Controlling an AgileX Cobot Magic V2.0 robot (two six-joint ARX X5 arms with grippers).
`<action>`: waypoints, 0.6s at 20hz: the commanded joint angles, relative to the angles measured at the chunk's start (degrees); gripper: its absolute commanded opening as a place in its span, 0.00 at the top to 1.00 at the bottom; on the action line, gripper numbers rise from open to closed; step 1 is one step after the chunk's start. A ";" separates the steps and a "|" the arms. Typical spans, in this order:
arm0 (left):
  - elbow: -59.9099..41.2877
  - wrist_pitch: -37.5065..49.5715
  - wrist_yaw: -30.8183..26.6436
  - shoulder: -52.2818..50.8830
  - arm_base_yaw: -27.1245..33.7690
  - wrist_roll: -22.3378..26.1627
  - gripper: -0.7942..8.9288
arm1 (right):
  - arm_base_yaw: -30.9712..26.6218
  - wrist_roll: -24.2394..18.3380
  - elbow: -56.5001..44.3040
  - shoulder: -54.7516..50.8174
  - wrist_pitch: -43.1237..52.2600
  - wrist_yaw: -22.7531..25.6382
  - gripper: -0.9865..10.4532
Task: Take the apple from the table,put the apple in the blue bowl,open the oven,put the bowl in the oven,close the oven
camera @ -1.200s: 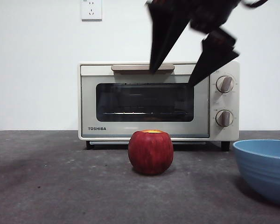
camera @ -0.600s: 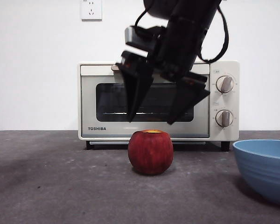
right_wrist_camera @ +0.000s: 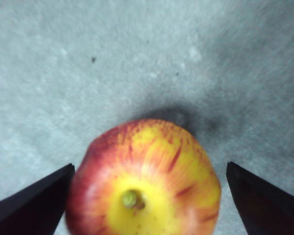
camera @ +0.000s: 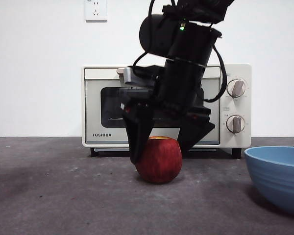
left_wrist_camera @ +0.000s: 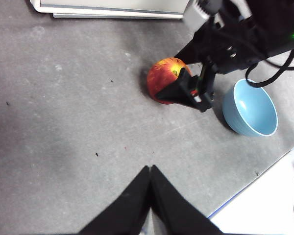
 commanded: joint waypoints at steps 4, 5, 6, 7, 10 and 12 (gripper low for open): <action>1.07 0.66 0.11 0.31 -0.15 0.55 0.91 | 0.85 4.07 1.22 1.86 0.57 0.37 0.57; 1.09 0.66 0.13 0.31 -0.15 0.55 0.91 | 0.85 4.87 1.22 1.86 0.55 0.48 0.59; 1.07 0.66 0.13 0.31 -0.15 0.57 0.91 | 0.85 5.75 1.22 1.86 0.24 0.87 0.63; 1.07 0.70 0.11 0.31 -0.15 0.57 0.91 | 0.83 6.62 1.22 1.86 -0.46 1.55 0.66; 1.07 1.40 0.13 0.31 -0.15 0.55 0.91 | 0.83 6.56 1.22 1.86 -1.66 2.64 0.78; 1.07 1.64 0.13 0.31 -0.15 0.55 0.91 | 0.85 6.58 1.62 1.81 -1.77 2.64 0.83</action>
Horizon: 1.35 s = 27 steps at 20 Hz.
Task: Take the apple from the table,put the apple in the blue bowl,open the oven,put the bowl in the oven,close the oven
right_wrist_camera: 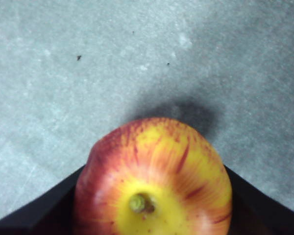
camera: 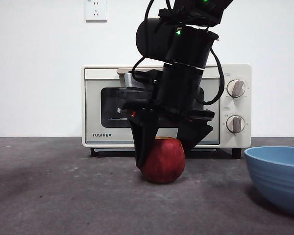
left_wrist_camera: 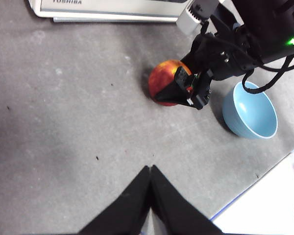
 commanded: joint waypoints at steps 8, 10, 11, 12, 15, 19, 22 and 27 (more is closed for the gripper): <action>1.07 0.72 0.13 0.33 -0.15 0.57 0.91 | 1.29 -2.43 17.27 0.57 -14.78 0.42 0.86; 1.07 0.74 0.13 0.33 -0.15 0.55 0.91 | 1.38 -3.54 19.34 -1.31 -18.62 0.39 0.88; 1.07 0.74 0.13 0.33 -0.15 0.55 0.91 | 1.38 -3.78 19.32 -2.93 -19.32 0.57 0.88; 1.07 0.76 0.13 0.33 -0.15 0.55 0.91 | 1.36 -3.80 19.30 -5.38 -20.13 1.16 0.88; 1.07 1.01 0.13 0.33 -0.15 0.55 0.91 | 1.25 -3.78 19.19 -13.81 -21.97 4.63 0.88; 1.07 1.07 0.13 0.33 -0.15 0.55 0.91 | 1.27 -3.78 16.39 -27.26 -25.79 7.52 0.88; 1.09 1.09 0.13 0.33 -0.15 0.55 0.91 | 1.29 -3.28 6.93 -38.27 -24.35 8.79 0.88; 1.07 2.21 0.13 0.33 -0.15 0.42 0.91 | 1.05 2.56 -14.73 -54.27 -19.34 10.97 0.88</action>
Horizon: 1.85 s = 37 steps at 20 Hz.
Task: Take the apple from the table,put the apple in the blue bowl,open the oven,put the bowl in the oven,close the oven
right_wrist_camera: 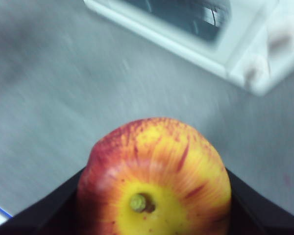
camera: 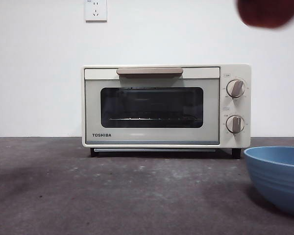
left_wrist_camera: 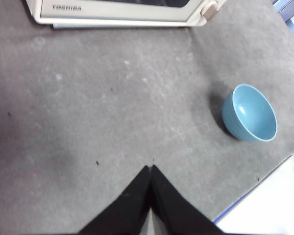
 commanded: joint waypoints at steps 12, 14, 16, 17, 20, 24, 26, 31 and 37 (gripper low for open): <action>1.07 0.90 0.13 0.31 -0.22 0.26 0.91 | -1.18 7.32 -31.61 -4.31 23.34 1.57 0.77; 1.07 0.94 0.13 0.31 -0.22 0.26 0.91 | -1.99 7.32 -32.85 -2.99 24.33 1.53 0.75; 1.07 1.01 0.13 0.31 -0.26 0.26 0.91 | -2.54 7.28 -33.00 -1.46 25.16 1.57 0.71; 1.07 1.03 0.13 0.31 -0.26 0.26 0.91 | -2.64 7.32 -33.00 -0.70 26.29 1.49 0.68; 1.07 1.03 0.13 0.31 -0.48 0.28 0.91 | -2.64 8.26 -33.00 1.70 27.65 1.40 0.65; 1.07 1.03 0.13 0.31 -1.44 0.28 0.91 | -2.75 9.03 -33.00 4.42 27.85 1.44 0.60; 1.07 1.05 0.13 0.35 -1.79 0.28 0.91 | -2.73 9.03 -33.00 4.55 28.61 1.42 0.60; 1.07 1.03 0.13 1.11 -2.49 0.28 0.91 | -2.73 9.27 -32.72 4.50 29.31 1.05 0.58; 1.07 1.05 0.11 1.44 -2.97 0.28 0.91 | -2.75 9.20 -32.13 4.48 27.85 0.28 0.57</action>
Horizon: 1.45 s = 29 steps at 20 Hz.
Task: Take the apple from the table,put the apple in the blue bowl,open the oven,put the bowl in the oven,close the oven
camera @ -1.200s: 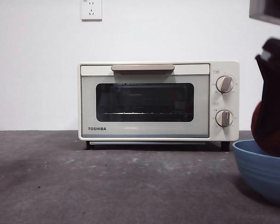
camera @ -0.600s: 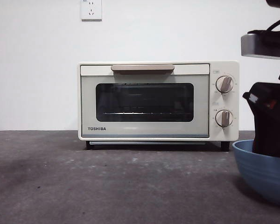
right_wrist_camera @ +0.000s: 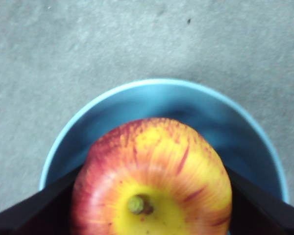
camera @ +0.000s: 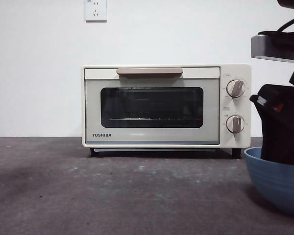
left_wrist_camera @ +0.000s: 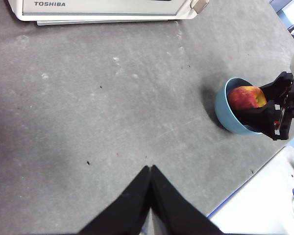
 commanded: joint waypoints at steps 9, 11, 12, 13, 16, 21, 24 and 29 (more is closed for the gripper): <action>1.07 0.59 0.13 0.37 -0.55 0.28 0.91 | 0.33 0.35 4.09 0.33 -1.84 0.00 0.54; 1.07 0.61 0.13 0.37 -0.66 0.28 0.91 | 0.33 0.02 5.86 0.24 -2.73 0.02 0.54; 1.07 0.74 0.13 0.39 -0.76 0.28 0.91 | 0.33 -0.59 7.63 0.02 -4.11 0.20 0.54; 1.07 1.25 0.13 0.48 -0.96 0.28 0.91 | 0.33 -1.73 9.75 -0.15 -5.60 1.20 0.54; 1.09 5.27 0.11 1.29 -1.86 -1.49 0.91 | 0.31 -4.22 18.12 -0.39 -11.82 2.99 0.54; 3.32 19.17 -3.34 8.04 -5.03 -6.21 0.91 | -0.28 -4.50 28.79 -1.73 -25.40 4.42 0.54; 8.22 25.68 -5.05 16.94 -7.39 -6.16 0.91 | -1.51 -3.91 28.98 -5.60 -30.64 5.64 0.54; 18.91 31.76 -6.58 32.15 -10.16 -5.97 0.91 | -2.58 -1.77 28.72 -12.24 -34.99 6.34 0.54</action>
